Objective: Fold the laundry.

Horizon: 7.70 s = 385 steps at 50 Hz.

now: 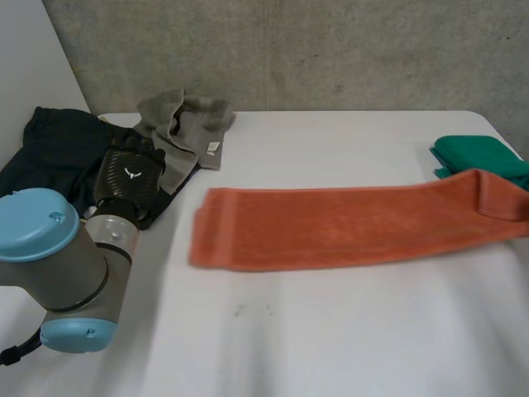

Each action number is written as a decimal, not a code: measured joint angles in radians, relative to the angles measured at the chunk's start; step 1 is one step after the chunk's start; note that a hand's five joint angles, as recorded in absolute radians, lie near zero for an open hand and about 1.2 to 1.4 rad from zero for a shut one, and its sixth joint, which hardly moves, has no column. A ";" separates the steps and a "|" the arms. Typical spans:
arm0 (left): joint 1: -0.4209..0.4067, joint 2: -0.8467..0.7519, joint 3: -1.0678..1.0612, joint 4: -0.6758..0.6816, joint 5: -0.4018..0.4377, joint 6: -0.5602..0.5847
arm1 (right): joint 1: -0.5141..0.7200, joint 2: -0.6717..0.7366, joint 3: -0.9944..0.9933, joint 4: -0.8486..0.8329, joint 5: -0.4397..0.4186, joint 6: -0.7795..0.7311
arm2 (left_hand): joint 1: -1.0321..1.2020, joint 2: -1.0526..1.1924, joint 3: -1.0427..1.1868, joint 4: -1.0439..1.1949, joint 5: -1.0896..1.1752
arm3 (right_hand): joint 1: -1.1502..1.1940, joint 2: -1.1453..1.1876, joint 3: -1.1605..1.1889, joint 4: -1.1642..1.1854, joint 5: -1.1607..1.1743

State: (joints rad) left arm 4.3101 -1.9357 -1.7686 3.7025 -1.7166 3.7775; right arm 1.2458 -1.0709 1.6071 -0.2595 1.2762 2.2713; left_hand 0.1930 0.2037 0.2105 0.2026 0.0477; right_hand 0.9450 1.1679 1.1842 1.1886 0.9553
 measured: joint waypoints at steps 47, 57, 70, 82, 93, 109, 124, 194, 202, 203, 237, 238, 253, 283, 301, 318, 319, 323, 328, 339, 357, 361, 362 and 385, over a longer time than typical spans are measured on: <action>-0.068 0.103 0.057 -0.001 -0.001 -0.019 | 1.078 0.152 -0.329 -0.002 0.087 0.223 | 0.000 0.000 0.000 0.000 0.000 | -0.743 -0.948 -0.969 -0.953 -0.888; -0.189 0.046 0.185 -0.020 0.060 -0.205 | 0.882 -0.084 -0.169 0.058 0.142 0.596 | 0.000 0.000 0.000 0.000 0.000 | -0.743 -0.948 -0.969 -0.953 -0.890; -0.330 -0.258 0.405 -0.200 0.243 -0.324 | 0.715 -0.054 -0.006 0.190 0.139 0.471 | 0.000 0.000 0.000 0.000 0.000 | -0.677 -0.862 -0.879 -0.882 -0.815; -0.325 -0.464 0.579 -0.272 0.212 -0.265 | 0.718 0.004 0.037 0.084 0.141 0.388 | 0.004 0.002 0.000 0.000 0.000 | -0.419 -0.552 -0.570 -0.577 -0.542; -0.218 -0.492 0.630 -0.263 -0.055 -0.164 | 0.724 0.027 0.040 0.030 0.151 0.295 | 0.004 0.002 0.000 0.003 0.000 | -0.169 -0.243 -0.254 -0.259 -0.230; -0.203 -0.423 0.553 -0.264 -0.072 -0.161 | 0.721 0.021 0.053 0.011 0.192 0.263 | 0.003 0.001 0.000 0.003 0.000 | -0.097 -0.169 -0.175 -0.179 -0.151; -0.251 -0.454 0.624 -0.246 0.047 -0.159 | 0.714 0.011 0.075 0.007 0.189 0.264 | 0.001 0.000 0.000 0.001 0.000 | -0.038 -0.098 -0.107 -0.109 -0.086; -0.158 -0.079 0.261 -0.189 -0.058 -0.228 | 1.098 0.118 -0.003 -0.360 -0.089 -0.070 | 0.000 0.000 0.000 0.001 0.000 | -0.519 -0.549 -0.549 -0.543 -0.500; -0.176 -0.083 0.321 -0.187 -0.052 -0.290 | 1.036 -0.040 -0.006 -0.250 0.178 0.417 | 0.000 0.000 0.000 0.001 0.000 | -0.743 -0.947 -0.969 -0.952 -0.890; -0.180 -0.083 0.328 -0.187 -0.051 -0.298 | 1.027 -0.066 -0.004 -0.230 0.196 0.472 | 0.000 0.000 0.000 0.001 0.000 | -0.743 -0.947 -0.969 -0.952 -0.890; -0.264 -0.344 0.489 -0.566 -0.035 -0.369 | 0.803 0.300 -0.516 0.431 0.086 0.734 | 0.000 0.000 0.000 0.001 0.000 | -0.743 -0.947 -0.969 -0.952 -0.896; -0.263 -0.341 0.488 -0.565 -0.034 -0.368 | 0.804 0.295 -0.516 0.431 0.089 0.725 | 0.000 0.000 0.000 0.001 0.000 | -0.743 -0.947 -0.969 -0.952 -0.896; -0.223 -0.065 0.499 -0.566 0.221 -0.373 | 0.888 -0.039 -0.248 0.237 0.127 0.644 | 0.000 0.000 0.000 0.001 0.000 | -0.743 -0.947 -0.969 -0.952 -0.896; -0.149 0.045 0.486 -0.706 0.520 -0.377 | 1.038 0.191 -0.090 -0.112 0.301 0.436 | 0.000 0.000 0.000 0.001 0.000 | -0.743 -0.947 -0.969 -0.952 -0.896; -0.148 0.044 0.484 -0.704 0.521 -0.378 | 1.035 0.272 -0.234 -0.111 0.265 0.440 | 0.000 0.000 0.000 0.001 0.000 | -0.483 -0.631 -0.647 -0.654 -0.643; -0.143 0.050 0.482 -0.704 0.520 -0.378 | 0.953 0.293 -0.332 -0.140 0.206 0.442 | 0.000 0.000 0.000 0.001 0.000 | -0.067 -0.011 -0.040 -0.008 -0.051; -0.142 0.050 0.483 -0.704 0.520 -0.378 | 0.941 0.288 -0.334 -0.142 0.204 0.441 | 0.000 0.000 0.000 0.001 0.000 | -0.067 -0.011 -0.040 -0.008 -0.051; -0.131 0.054 0.484 -0.704 0.520 -0.378 | 0.868 0.264 -0.348 -0.152 0.177 0.431 | 0.000 0.000 0.000 0.001 0.000 | -0.054 -0.011 -0.040 -0.008 -0.051; -0.119 0.058 0.485 -0.704 0.519 -0.379 | 0.761 0.248 -0.385 -0.180 0.075 0.412 | 0.000 0.000 0.000 0.001 0.000 | -0.054 -0.011 -0.037 -0.001 -0.051; -0.114 0.066 0.483 -0.704 0.519 -0.380 | 0.493 0.249 -0.600 -0.388 -0.240 0.529 | 0.000 0.000 0.000 0.001 0.000 | -0.054 -0.011 -0.037 0.000 -0.051; -0.110 0.051 0.482 -0.696 0.506 -0.377 | 0.137 0.566 -0.928 -0.666 -0.421 0.944 | 0.002 0.000 0.000 0.001 0.000 | -0.048 -0.011 -0.032 0.000 -0.051; -0.111 0.048 0.473 -0.692 0.474 -0.377 | 0.082 0.664 -0.962 -0.668 -0.451 0.954 | 0.002 0.000 0.000 0.001 0.000 | -0.048 -0.009 -0.032 0.000 -0.051; -0.112 0.047 0.470 -0.688 0.464 -0.377 | 0.065 0.688 -0.965 -0.668 -0.460 0.952 | 0.002 0.000 0.000 0.001 0.000 | -0.048 -0.009 -0.032 0.000 -0.051; -0.123 0.016 0.462 -0.663 0.429 -0.378 | -0.117 0.658 -0.708 -0.710 -0.622 0.852 | 0.002 0.000 0.000 0.001 0.000 | -0.741 -0.946 -0.968 -0.951 -0.882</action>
State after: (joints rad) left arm 4.1869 -1.9193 -1.3062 3.0399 -1.2878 3.3993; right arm 1.1284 -0.4131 0.8987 -0.9693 0.6545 3.1236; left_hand 0.1955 0.2039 0.2105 0.2033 0.0473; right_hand 0.2041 0.2215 0.2158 0.2377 0.0728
